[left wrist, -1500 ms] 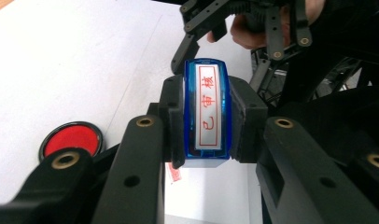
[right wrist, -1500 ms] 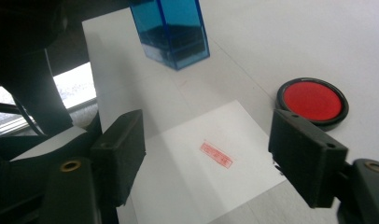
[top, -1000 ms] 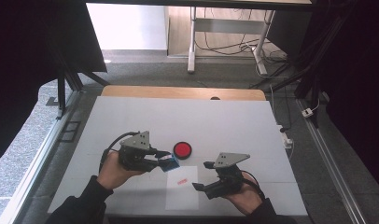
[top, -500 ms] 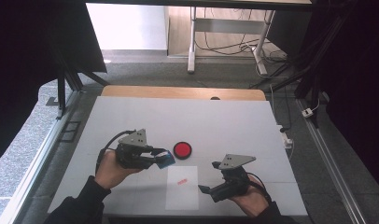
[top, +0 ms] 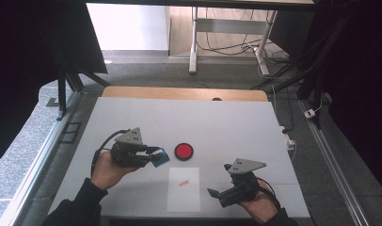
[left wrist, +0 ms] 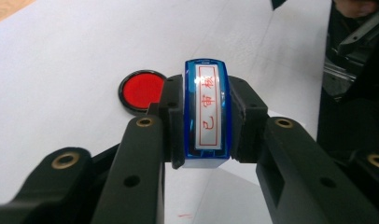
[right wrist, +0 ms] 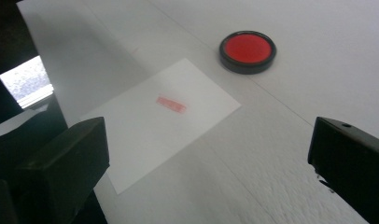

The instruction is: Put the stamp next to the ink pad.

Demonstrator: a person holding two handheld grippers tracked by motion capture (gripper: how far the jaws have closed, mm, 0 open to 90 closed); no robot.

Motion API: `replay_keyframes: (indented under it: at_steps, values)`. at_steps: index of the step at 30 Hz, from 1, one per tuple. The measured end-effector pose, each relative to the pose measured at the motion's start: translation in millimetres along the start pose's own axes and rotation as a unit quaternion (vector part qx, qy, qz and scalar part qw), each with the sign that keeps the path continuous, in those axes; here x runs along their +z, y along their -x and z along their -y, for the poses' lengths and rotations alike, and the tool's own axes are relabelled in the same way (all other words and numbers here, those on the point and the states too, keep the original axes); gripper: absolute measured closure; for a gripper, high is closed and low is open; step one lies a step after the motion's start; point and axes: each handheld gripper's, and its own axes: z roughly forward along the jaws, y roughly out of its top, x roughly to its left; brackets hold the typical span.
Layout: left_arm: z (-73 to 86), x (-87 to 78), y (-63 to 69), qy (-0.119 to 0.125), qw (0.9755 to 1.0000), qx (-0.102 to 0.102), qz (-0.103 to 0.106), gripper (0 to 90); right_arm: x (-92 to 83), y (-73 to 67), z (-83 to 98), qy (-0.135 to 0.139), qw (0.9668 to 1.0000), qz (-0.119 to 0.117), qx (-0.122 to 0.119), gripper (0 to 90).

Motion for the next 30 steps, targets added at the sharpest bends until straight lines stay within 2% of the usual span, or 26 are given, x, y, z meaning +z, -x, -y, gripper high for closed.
replay_keyframes:
  at_steps: [9, 13, 16, 22, 30]
  values:
    - [10.8, -5.1, -11.2, -0.01, 0.9991, -0.025, -0.032, 70.1, -19.2, 8.1, 17.3, 0.001, 0.9988, 0.042, 0.024, 0.0]
    - [17.0, -6.7, -18.0, -0.016, 0.9982, -0.036, -0.045, 70.1, -25.7, 9.7, 21.9, 0.002, 0.9978, 0.06, 0.027, 0.0]
    - [22.9, -7.4, -25.2, -0.022, 0.9966, -0.054, -0.057, 70.1, -29.1, 10.1, 25.1, 0.001, 0.9971, 0.07, 0.03, 0.0]
    - [32.2, -9.7, -36.3, -0.031, 0.9931, -0.077, -0.083, 70.1, -35.8, 10.5, 30.7, -0.007, 0.9962, 0.079, 0.037, 0.0]
    - [43.2, -7.5, -48.4, -0.044, 0.987, -0.101, -0.117, 70.1, -44.1, 11.3, 36.9, -0.007, 0.9946, 0.093, 0.046, 0.0]
